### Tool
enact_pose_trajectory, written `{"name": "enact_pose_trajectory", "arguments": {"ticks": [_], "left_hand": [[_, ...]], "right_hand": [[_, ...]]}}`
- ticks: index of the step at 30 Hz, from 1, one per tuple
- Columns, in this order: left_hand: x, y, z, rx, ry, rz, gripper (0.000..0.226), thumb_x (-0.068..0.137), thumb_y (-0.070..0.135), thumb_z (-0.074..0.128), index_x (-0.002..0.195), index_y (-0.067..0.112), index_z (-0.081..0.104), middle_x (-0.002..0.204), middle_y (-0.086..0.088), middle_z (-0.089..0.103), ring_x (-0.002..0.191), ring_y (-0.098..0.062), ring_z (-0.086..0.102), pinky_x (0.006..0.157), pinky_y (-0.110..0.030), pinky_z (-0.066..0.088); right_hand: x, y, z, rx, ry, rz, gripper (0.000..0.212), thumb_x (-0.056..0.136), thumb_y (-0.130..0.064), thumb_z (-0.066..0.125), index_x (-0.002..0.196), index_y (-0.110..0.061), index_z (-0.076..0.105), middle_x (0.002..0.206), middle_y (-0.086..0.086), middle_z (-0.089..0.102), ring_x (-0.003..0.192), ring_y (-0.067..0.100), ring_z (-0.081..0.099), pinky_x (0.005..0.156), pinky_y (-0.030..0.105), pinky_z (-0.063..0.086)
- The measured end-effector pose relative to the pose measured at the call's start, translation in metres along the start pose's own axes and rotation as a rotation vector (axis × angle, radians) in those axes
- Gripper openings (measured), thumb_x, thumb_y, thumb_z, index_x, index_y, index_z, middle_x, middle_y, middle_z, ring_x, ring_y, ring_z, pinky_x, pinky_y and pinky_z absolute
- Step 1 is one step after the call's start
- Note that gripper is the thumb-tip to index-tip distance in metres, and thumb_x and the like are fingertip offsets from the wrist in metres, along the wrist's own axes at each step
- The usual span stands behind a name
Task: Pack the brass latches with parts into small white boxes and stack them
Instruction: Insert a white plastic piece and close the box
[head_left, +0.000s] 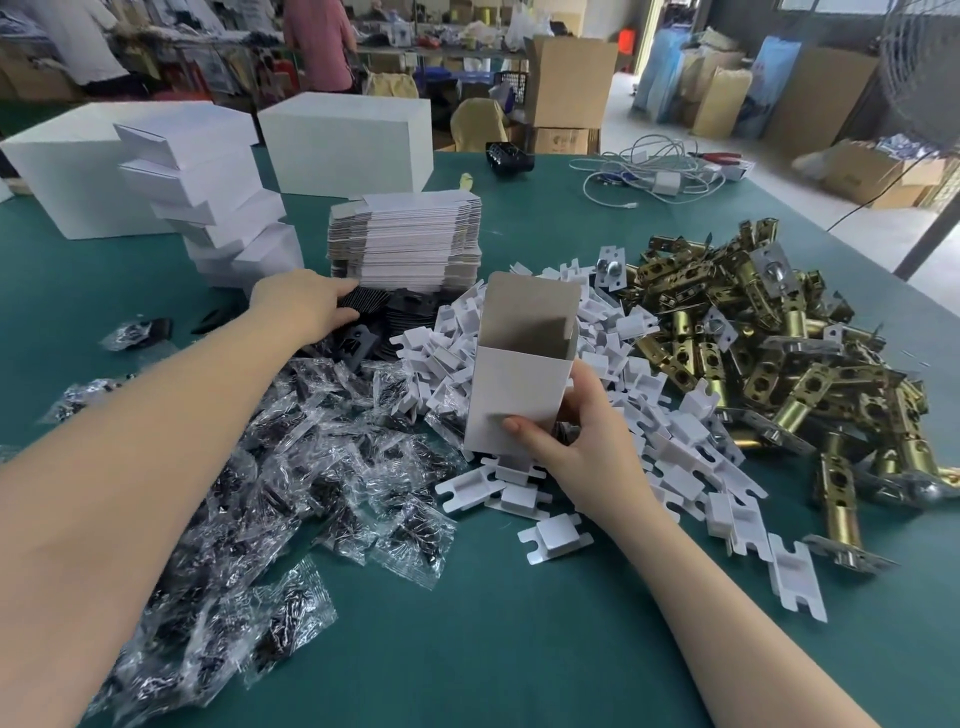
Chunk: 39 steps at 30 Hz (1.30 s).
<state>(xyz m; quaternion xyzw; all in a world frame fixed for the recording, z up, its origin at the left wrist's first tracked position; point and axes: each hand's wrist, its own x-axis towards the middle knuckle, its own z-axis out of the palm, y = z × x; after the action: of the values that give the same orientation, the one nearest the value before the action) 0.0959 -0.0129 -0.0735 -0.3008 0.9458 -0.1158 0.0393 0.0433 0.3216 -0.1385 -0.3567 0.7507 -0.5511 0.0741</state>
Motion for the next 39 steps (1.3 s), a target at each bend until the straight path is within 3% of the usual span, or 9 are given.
{"name": "enact_pose_trajectory", "arguments": {"ticks": [4,7,15,20,25,28,31,34,39], "left_hand": [[0.006,0.011,0.002,-0.182,0.050,-0.014,0.041,0.103,0.028,0.052,0.142,0.018,0.047,0.135,-0.016,0.058,0.119,-0.037,0.057,0.090,-0.046,0.052],[0.009,0.014,0.009,-0.220,0.104,-0.016,0.026,0.102,0.022,0.054,0.123,0.006,0.048,0.118,-0.021,0.063,0.101,-0.039,0.061,0.082,-0.047,0.053],[0.016,0.010,-0.005,0.010,0.069,0.058,0.030,0.098,0.025,0.062,0.128,0.021,0.064,0.126,-0.010,0.065,0.113,-0.033,0.061,0.084,-0.039,0.055],[0.017,0.006,-0.007,-0.185,0.101,-0.004,0.029,0.098,0.022,0.063,0.126,0.026,0.068,0.128,-0.003,0.067,0.120,-0.028,0.059,0.095,-0.041,0.052],[0.009,0.011,-0.005,-0.256,0.230,0.084,0.027,0.097,0.042,0.059,0.118,0.028,0.068,0.124,-0.007,0.061,0.112,-0.029,0.058,0.084,-0.039,0.052],[0.003,0.008,-0.018,-0.572,0.008,0.219,0.044,0.069,0.069,0.072,0.094,0.032,0.070,0.098,0.005,0.065,0.092,-0.015,0.061,0.074,-0.030,0.046],[-0.005,0.008,-0.023,-0.394,-0.319,0.283,0.059,0.059,0.069,0.079,0.107,0.043,0.059,0.098,0.019,0.061,0.093,-0.008,0.060,0.082,-0.029,0.043],[-0.001,0.011,-0.019,-0.239,-0.216,0.259,0.050,0.067,0.059,0.084,0.107,0.038,0.063,0.106,0.013,0.060,0.102,-0.016,0.061,0.089,-0.031,0.049],[-0.002,0.006,-0.017,-0.346,-0.204,0.223,0.021,0.081,0.046,0.079,0.095,0.038,0.066,0.109,0.007,0.070,0.095,-0.013,0.062,0.082,-0.026,0.044]], "right_hand": [[0.000,0.000,0.000,-0.008,-0.002,-0.003,0.056,0.084,-0.039,0.075,0.126,-0.052,0.041,0.101,-0.027,0.063,0.094,-0.005,0.061,0.071,0.015,0.048],[0.000,0.001,0.000,-0.002,-0.001,-0.003,0.055,0.083,-0.041,0.074,0.126,-0.053,0.041,0.102,-0.026,0.063,0.095,-0.004,0.061,0.073,0.023,0.050],[0.001,-0.001,0.000,-0.022,0.005,-0.017,0.054,0.083,-0.042,0.074,0.118,-0.063,0.039,0.099,-0.026,0.063,0.092,-0.004,0.061,0.067,0.011,0.047],[0.002,0.001,0.000,-0.015,0.000,-0.013,0.052,0.084,-0.038,0.075,0.123,-0.050,0.042,0.098,-0.025,0.063,0.092,-0.003,0.061,0.069,0.009,0.047],[0.001,0.001,0.000,-0.010,-0.003,-0.013,0.055,0.084,-0.036,0.075,0.126,-0.049,0.042,0.097,-0.027,0.063,0.091,-0.005,0.061,0.069,0.007,0.045],[0.002,0.001,0.001,-0.001,-0.002,-0.013,0.056,0.084,-0.037,0.075,0.127,-0.048,0.042,0.099,-0.027,0.063,0.092,-0.004,0.061,0.069,0.006,0.044],[0.001,0.000,0.001,0.002,-0.001,-0.014,0.055,0.084,-0.037,0.075,0.126,-0.051,0.041,0.102,-0.029,0.062,0.094,-0.006,0.060,0.070,0.006,0.044],[0.000,-0.001,0.000,-0.003,0.003,-0.020,0.055,0.084,-0.038,0.075,0.123,-0.057,0.040,0.101,-0.030,0.062,0.094,-0.008,0.060,0.069,0.005,0.044],[0.000,-0.001,0.000,-0.001,0.006,-0.017,0.054,0.084,-0.038,0.075,0.123,-0.055,0.042,0.101,-0.026,0.063,0.093,-0.004,0.061,0.070,0.007,0.045]]}}
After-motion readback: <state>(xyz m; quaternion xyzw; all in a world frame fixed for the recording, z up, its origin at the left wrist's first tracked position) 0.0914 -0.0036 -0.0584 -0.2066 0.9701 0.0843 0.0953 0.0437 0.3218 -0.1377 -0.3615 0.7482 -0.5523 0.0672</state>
